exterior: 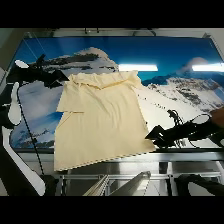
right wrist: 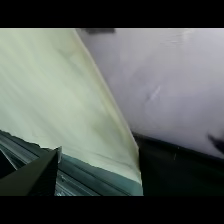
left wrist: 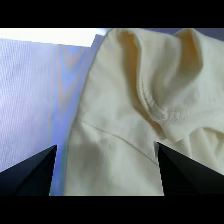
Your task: Fold the shirts.
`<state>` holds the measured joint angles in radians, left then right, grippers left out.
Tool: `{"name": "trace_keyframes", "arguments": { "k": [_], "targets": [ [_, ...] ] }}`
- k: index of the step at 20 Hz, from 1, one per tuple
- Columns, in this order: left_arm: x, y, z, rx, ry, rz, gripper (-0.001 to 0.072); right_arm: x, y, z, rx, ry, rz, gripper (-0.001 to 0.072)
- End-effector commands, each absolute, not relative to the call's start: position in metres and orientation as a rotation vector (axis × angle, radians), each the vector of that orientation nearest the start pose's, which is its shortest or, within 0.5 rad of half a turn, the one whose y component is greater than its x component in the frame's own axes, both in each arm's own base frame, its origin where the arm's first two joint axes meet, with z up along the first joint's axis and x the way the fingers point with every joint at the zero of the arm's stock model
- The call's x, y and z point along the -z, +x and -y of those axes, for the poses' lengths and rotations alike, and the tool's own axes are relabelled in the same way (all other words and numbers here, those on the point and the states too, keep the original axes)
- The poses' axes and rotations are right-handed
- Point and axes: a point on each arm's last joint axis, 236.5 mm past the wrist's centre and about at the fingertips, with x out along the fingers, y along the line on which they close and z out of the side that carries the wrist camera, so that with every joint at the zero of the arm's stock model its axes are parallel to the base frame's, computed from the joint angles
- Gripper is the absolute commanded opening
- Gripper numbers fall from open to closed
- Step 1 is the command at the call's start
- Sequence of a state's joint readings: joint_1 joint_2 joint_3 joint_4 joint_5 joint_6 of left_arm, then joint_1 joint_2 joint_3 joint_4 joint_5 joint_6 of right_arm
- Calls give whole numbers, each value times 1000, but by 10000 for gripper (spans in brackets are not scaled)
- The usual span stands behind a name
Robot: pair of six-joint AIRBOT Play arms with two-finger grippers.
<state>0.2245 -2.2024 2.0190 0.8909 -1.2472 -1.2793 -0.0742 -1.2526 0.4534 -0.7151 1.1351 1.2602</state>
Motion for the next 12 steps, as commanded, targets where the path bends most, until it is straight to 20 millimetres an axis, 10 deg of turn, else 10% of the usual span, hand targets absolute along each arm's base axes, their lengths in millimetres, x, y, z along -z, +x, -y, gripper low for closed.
{"name": "trace_keyframes", "arguments": {
  "k": [1, 9, 12],
  "targets": [
    [107, 574, 18, 371, -548, -1236, 713, 122, 192, -158, -381, 784, -1701, 572],
    [108, 551, 91, 616, -823, -1321, 655, 121, 194, -193, -501, 868, -1694, 571],
    [106, 550, 75, 609, -843, -1320, 26, 121, 194, -193, -502, 868, -1695, 514]
  ]
}}
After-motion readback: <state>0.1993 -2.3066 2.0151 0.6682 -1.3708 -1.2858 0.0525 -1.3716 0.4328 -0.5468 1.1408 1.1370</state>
